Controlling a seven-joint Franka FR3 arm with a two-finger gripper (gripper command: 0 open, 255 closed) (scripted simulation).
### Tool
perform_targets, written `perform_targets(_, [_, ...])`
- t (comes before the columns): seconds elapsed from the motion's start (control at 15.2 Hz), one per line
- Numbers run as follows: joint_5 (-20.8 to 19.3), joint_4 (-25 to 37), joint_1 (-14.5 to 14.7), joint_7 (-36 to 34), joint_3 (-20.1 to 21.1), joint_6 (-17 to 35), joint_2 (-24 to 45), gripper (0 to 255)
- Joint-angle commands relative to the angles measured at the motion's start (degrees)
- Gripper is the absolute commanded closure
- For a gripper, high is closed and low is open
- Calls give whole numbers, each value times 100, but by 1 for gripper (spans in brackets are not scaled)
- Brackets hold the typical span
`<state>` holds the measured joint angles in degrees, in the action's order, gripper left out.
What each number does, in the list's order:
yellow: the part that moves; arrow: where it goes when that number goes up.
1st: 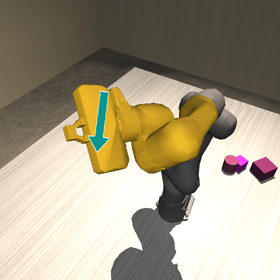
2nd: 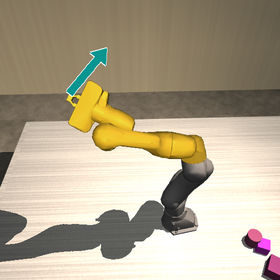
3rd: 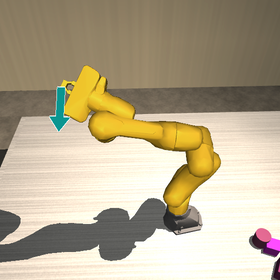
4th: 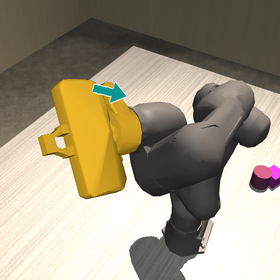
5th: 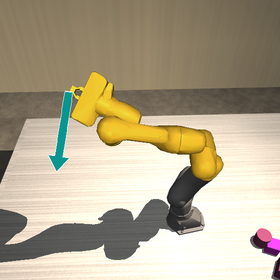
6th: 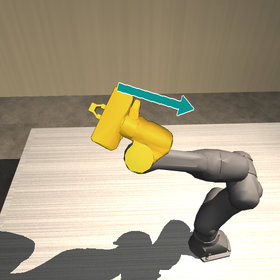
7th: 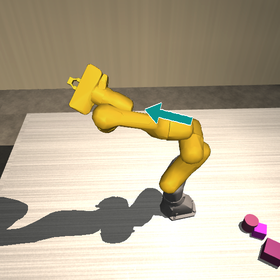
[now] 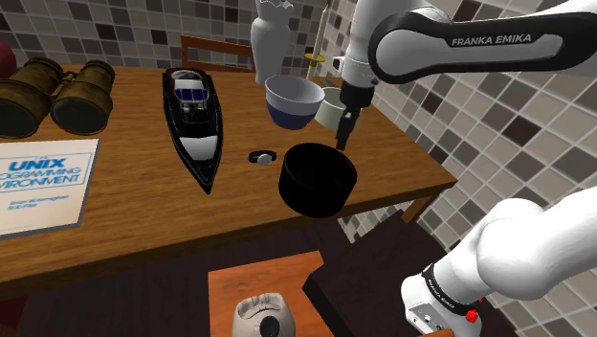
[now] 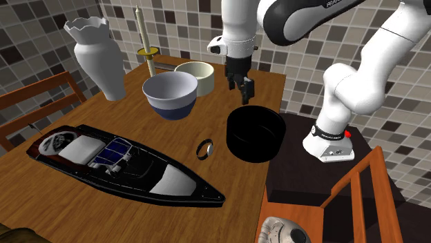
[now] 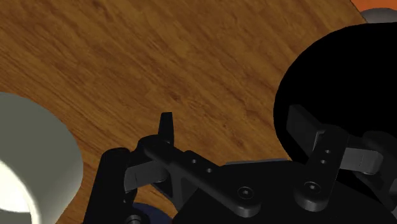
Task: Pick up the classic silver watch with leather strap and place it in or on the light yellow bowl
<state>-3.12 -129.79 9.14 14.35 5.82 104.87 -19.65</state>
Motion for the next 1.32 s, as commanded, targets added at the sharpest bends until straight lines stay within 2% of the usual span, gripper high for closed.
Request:
perform_targets(0.0, [33, 154, 123, 156, 86, 221, 241, 0])
perform_targets(0.79, [26, 1320, 1127, 999, 306, 1201, 1623, 0])
perform_targets(1.06, [-1, 1717, 1320, 1285, 523, 1447, 2014, 0])
perform_targets(1.25, [-19, 1643, 1323, 1281, 528, 1596, 2083, 0])
